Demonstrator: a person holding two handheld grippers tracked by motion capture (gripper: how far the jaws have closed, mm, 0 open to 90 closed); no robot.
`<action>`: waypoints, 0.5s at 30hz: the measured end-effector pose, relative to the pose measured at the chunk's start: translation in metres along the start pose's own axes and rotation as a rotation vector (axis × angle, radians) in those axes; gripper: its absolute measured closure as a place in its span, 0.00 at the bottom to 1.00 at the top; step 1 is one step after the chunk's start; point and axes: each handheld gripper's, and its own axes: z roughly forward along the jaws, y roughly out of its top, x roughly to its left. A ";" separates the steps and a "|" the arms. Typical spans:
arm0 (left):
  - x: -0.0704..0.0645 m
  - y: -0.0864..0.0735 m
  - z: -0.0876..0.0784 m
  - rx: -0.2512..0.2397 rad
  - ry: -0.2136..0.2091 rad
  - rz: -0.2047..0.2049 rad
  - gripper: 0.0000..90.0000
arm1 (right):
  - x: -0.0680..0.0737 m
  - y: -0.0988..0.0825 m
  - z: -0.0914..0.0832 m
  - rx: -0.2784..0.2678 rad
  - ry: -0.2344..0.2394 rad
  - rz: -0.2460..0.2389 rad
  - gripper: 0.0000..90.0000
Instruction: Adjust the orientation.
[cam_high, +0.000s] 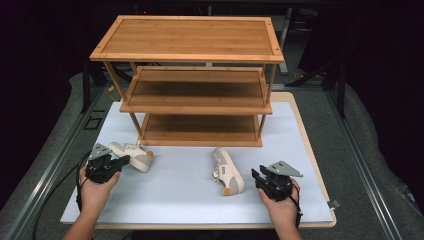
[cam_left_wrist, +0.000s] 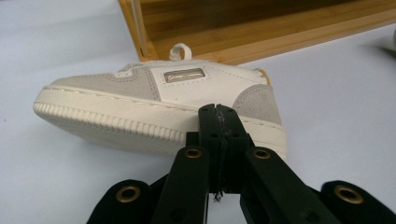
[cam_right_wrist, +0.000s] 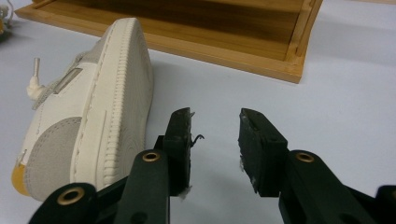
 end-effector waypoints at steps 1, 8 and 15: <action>0.000 -0.001 -0.001 0.003 0.001 -0.005 1.00 | 0.000 0.000 -0.001 -0.001 0.002 -0.001 0.71; 0.004 -0.019 -0.015 0.071 0.009 -0.021 1.00 | 0.000 0.000 -0.001 -0.004 0.005 0.002 0.71; 0.009 -0.052 -0.023 0.143 0.010 -0.068 1.00 | -0.002 0.000 -0.002 -0.011 0.001 0.020 0.70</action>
